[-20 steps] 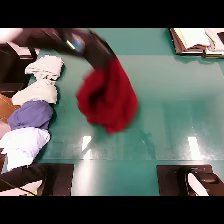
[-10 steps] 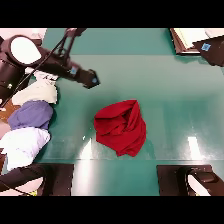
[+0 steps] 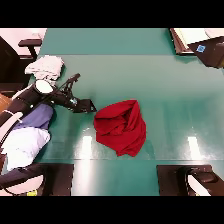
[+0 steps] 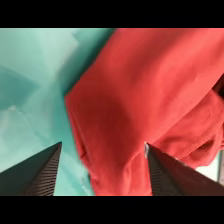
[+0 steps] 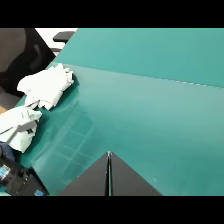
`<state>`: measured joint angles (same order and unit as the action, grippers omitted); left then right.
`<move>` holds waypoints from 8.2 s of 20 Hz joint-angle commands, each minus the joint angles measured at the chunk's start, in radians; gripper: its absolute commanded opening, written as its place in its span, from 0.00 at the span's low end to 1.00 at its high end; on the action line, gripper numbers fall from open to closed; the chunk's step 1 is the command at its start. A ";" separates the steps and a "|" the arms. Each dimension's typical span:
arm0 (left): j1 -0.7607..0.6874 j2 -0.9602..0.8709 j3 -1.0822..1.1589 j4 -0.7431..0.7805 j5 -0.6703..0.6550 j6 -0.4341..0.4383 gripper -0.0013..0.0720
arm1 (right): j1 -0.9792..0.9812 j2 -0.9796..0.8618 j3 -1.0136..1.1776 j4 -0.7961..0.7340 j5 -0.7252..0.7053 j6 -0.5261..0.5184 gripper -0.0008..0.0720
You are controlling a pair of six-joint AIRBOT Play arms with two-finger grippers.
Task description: Fold the shirts.
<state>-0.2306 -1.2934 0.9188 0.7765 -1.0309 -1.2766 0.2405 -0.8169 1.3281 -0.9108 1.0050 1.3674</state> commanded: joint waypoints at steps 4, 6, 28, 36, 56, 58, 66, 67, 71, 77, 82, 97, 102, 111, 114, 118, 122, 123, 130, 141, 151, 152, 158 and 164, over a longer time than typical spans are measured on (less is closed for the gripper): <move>-0.084 -0.016 -0.049 -0.048 0.058 0.073 0.62 | -0.013 -0.001 0.000 -0.008 0.072 0.001 0.03; -0.071 -0.016 -0.037 -0.021 0.077 0.073 0.06 | -0.050 -0.001 -0.006 -0.008 0.158 0.022 0.03; 0.121 -0.014 0.206 0.444 0.042 -0.010 0.05 | 0.365 -0.507 -0.632 0.098 -0.104 0.195 0.48; 0.149 0.088 0.349 0.463 0.034 -0.032 0.05 | 0.229 -0.439 -0.357 -0.158 0.025 0.208 0.03; 0.158 0.595 0.916 0.316 -0.197 -0.033 0.05 | -0.325 -0.103 0.688 -0.320 0.446 0.174 0.03; 0.158 0.566 0.859 0.316 -0.318 -0.038 0.05 | -0.325 -0.206 0.748 -0.312 0.514 0.177 0.03; 0.157 0.299 0.197 0.309 -0.232 -0.047 0.05 | -0.187 -0.589 0.381 -0.323 0.548 0.135 0.03; 0.157 0.244 0.157 0.307 -0.155 -0.006 0.05 | -0.180 -0.633 0.362 -0.323 0.512 0.134 0.03; 0.157 0.046 0.220 0.288 0.146 0.078 0.05 | -0.177 -0.756 0.400 -0.322 0.433 0.134 0.03; 0.159 -0.116 0.427 0.296 0.389 0.079 0.64 | -0.178 -0.816 0.500 -0.319 0.434 0.134 0.12; 0.270 -0.107 0.561 0.297 0.145 0.072 0.76 | -0.205 -0.787 0.515 -0.313 0.489 0.127 0.54; 0.398 -0.154 0.166 0.307 0.179 0.008 0.76 | -0.209 -0.481 -0.028 -0.231 0.385 0.097 0.54; 0.397 -0.195 0.165 0.329 0.173 -0.008 0.76 | -0.209 -0.481 -0.056 -0.204 0.381 0.097 0.54; 0.310 -0.225 0.165 0.307 0.209 -0.007 0.76 | -0.209 -0.481 -0.056 -0.205 0.379 0.097 0.54; 0.310 -0.224 0.166 0.306 0.166 -0.006 0.06 | -0.217 -0.480 -0.056 -0.207 0.405 0.097 0.54; 0.312 -0.214 0.263 0.335 0.003 -0.006 0.05 | -0.272 -0.423 -0.128 -0.217 0.455 0.098 0.54; 0.312 -0.111 0.332 0.343 -0.027 -0.005 0.05 | -0.364 -0.250 -0.372 -0.278 0.513 0.162 0.54; 0.312 -0.079 0.339 0.343 -0.028 -0.003 0.05 | -0.378 -0.207 -0.443 -0.302 0.535 0.162 0.54; 0.312 -0.008 0.340 0.341 -0.047 0.002 0.05 | -0.306 -0.047 -0.833 -0.220 0.483 0.253 0.55; 0.312 -0.007 0.340 0.341 -0.055 -0.007 0.05 | 0.058 -0.229 -0.935 0.001 0.100 0.333 0.53; 0.312 0.269 0.417 0.338 0.055 -0.089 0.05 | 0.011 0.029 -0.496 -0.195 0.133 0.316 0.03; 0.312 0.319 0.473 0.337 0.063 -0.090 0.05 | -0.041 0.055 -0.393 -0.202 0.152 0.315 0.03; 0.312 0.502 0.911 0.337 0.069 -0.127 0.05 | -0.315 0.059 0.282 -0.217 0.275 0.200 0.03; 0.312 0.526 1.219 0.290 0.036 -0.194 0.05 | -0.477 -0.104 0.840 -0.216 0.517 0.170 0.03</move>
<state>0.0814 -0.7822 2.0079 1.0962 -0.9817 -1.4406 -0.1574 -0.8562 1.9228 -1.1183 1.3956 1.5555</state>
